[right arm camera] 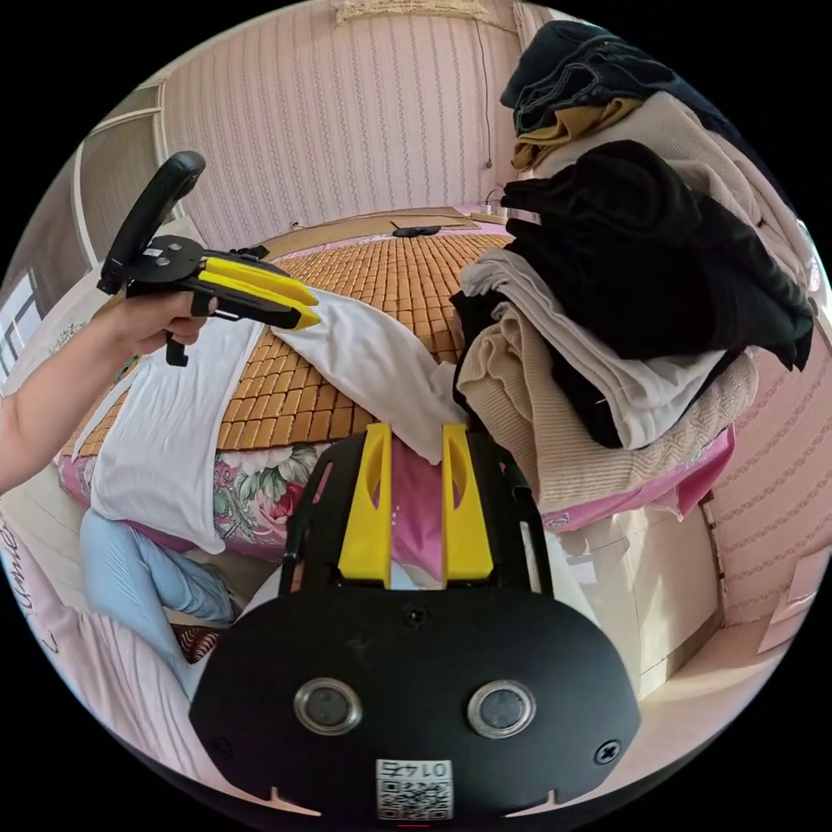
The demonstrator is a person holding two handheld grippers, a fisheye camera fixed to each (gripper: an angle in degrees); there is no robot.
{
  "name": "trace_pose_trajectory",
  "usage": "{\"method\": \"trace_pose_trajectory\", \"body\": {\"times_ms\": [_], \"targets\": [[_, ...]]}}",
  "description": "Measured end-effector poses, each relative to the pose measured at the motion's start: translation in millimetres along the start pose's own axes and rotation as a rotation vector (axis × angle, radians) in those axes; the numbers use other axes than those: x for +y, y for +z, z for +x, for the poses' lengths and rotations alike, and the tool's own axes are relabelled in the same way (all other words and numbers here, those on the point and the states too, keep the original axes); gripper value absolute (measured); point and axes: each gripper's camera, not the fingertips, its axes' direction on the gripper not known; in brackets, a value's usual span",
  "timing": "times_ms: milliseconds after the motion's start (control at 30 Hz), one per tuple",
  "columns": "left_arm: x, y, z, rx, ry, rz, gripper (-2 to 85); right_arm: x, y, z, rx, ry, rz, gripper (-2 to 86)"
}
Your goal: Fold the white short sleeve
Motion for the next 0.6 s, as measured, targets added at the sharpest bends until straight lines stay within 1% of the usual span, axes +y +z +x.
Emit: {"method": "trace_pose_trajectory", "body": {"times_ms": [67, 233, 267, 300, 367, 500, 567, 600], "targets": [[-18, 21, -11, 0.013, -0.005, -0.019, 7.9, -5, 6, -1, 0.044, -0.004, 0.0, 8.3], [-44, 69, -23, -0.036, 0.003, -0.079, 8.2, -9, 32, 10, 0.107, 0.026, -0.127, 8.2], [-46, 83, -25, -0.034, -0.004, -0.115, 7.8, -8, 30, 11, 0.107, 0.032, -0.108, 8.0], [-45, 85, -27, -0.017, -0.014, -0.094, 7.5, -7, 30, 13, 0.1, 0.04, -0.099, 7.4], [-38, 87, -31, 0.083, -0.046, -0.051, 2.0, -5, 29, 15, 0.079, 0.038, -0.094, 5.7], [-19, 78, -33, 0.064, -0.086, -0.023, -0.6, -4, 22, 17, 0.026, 0.042, -0.068, 2.5], [5, 52, -47, 0.046, -0.159, 0.054, -0.9, -4, 9, 18, -0.044, 0.059, 0.0, 2.0], [13, 43, -53, 0.049, -0.187, 0.078, -0.9, -4, -3, 18, -0.124, 0.059, 0.073, 1.8]]}}
